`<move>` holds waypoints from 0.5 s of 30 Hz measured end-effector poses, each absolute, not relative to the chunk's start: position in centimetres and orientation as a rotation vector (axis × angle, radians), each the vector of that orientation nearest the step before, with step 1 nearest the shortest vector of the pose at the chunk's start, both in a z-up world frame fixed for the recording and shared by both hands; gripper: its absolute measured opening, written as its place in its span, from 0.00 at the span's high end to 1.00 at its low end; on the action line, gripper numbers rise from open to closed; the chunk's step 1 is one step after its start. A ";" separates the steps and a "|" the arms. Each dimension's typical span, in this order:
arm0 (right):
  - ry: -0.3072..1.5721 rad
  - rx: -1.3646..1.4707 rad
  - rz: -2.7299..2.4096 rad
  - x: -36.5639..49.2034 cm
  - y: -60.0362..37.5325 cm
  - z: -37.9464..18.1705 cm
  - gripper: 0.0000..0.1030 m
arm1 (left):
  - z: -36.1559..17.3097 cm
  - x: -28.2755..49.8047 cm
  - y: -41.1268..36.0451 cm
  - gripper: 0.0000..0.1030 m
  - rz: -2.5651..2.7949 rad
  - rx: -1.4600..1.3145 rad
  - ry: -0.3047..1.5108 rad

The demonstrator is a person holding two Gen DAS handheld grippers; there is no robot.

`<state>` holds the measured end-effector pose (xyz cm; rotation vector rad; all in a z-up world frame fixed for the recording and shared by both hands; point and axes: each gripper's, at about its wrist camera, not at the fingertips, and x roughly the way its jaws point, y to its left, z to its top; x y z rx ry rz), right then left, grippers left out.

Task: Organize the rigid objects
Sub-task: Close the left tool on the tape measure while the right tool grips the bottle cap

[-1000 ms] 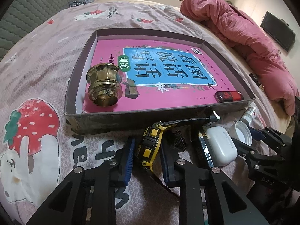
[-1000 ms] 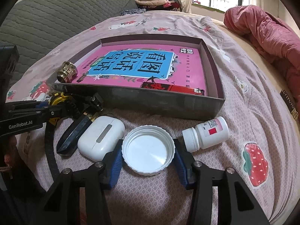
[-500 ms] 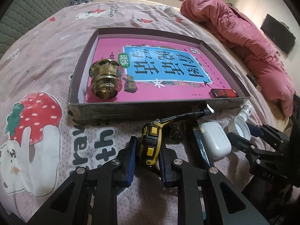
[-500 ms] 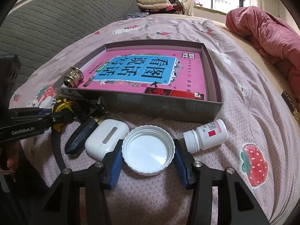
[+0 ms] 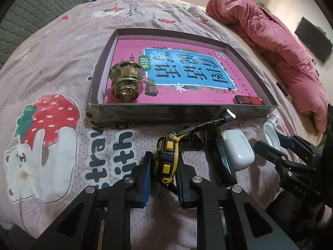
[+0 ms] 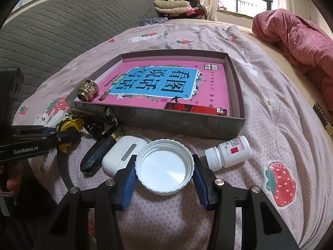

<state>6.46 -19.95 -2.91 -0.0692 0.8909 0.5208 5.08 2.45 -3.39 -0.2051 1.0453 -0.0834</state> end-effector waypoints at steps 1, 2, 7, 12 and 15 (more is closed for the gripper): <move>0.887 -0.069 0.523 6.4 -20.0 -2.8 0.52 | -3.3 5.0 2.5 0.81 -0.082 -0.208 1.045; 0.885 -0.069 0.525 6.3 -20.0 -2.7 0.52 | -3.1 4.8 2.5 0.81 -0.079 -0.208 1.043; 0.876 -0.071 0.531 6.0 -19.9 -2.3 0.52 | -2.3 4.3 2.5 0.81 -0.074 -0.203 1.020; 0.865 -0.064 0.537 5.7 -20.0 -1.8 0.52 | -1.6 4.0 2.7 0.81 -0.055 -0.190 1.001; 0.855 -0.058 0.539 5.5 -20.1 -1.4 0.52 | -1.1 3.8 2.8 0.81 -0.048 -0.184 0.984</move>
